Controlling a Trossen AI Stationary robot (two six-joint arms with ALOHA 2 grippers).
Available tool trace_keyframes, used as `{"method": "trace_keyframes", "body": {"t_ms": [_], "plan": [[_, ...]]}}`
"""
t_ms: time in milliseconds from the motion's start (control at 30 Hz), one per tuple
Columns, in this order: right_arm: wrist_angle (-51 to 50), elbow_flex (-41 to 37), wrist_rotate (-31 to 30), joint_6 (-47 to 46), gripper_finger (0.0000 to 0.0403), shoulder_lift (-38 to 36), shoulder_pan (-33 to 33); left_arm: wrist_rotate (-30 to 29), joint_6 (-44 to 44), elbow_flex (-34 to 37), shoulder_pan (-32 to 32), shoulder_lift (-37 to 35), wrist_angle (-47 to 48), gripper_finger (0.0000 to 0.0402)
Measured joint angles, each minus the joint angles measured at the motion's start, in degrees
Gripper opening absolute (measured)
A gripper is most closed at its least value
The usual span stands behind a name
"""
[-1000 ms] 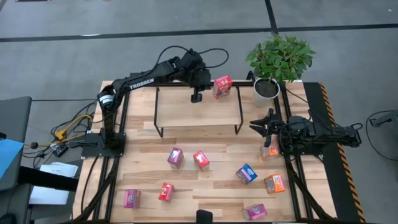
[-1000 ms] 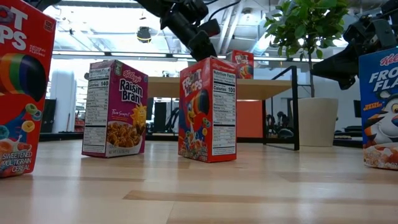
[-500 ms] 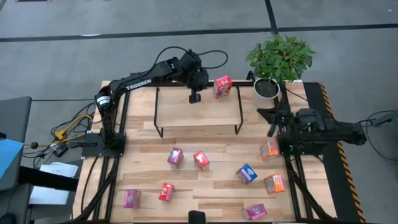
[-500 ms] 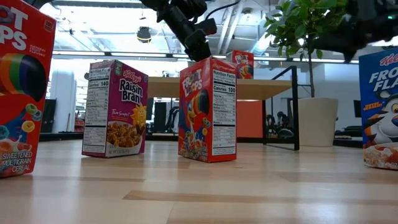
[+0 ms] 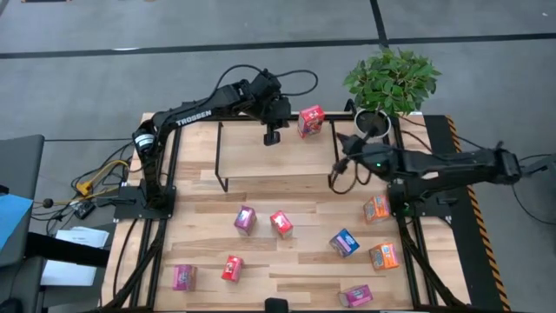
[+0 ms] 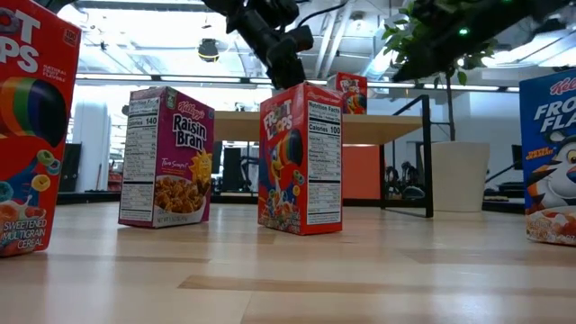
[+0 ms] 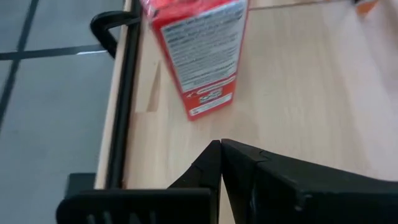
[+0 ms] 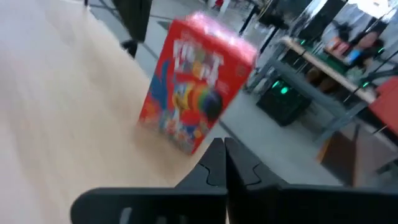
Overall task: Stack cereal on shelf
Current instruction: Put the top left red cereal box on the shelf
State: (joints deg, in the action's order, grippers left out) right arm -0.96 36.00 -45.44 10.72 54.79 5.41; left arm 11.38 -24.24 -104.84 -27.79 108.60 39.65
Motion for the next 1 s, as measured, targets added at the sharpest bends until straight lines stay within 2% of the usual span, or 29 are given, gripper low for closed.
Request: {"method": "trace_keyframes", "body": {"t_ms": [200,400,633,867,1000], "plan": [[10.16,0.0,0.68,7.03,0.0005,7.78,4.98,2.43,0.56,0.0,0.06,0.0,-0.12,0.0],[19.98,0.03,6.97,10.48,0.001,12.05,10.28,3.4,0.79,0.0,0.02,0.0,-1.39,0.0],[20.27,0.03,11.54,11.32,0.0005,12.83,15.01,3.45,1.15,0.02,0.04,0.0,-2.25,0.0],[20.13,0.03,12.49,12.27,0.0009,11.21,16.64,4.72,2.53,0.02,0.33,0.1,-3.85,0.0],[20.26,0.03,16.85,11.84,0.0006,11.08,19.92,5.13,2.67,1.65,1.25,0.15,-6.9,0.0]]}}
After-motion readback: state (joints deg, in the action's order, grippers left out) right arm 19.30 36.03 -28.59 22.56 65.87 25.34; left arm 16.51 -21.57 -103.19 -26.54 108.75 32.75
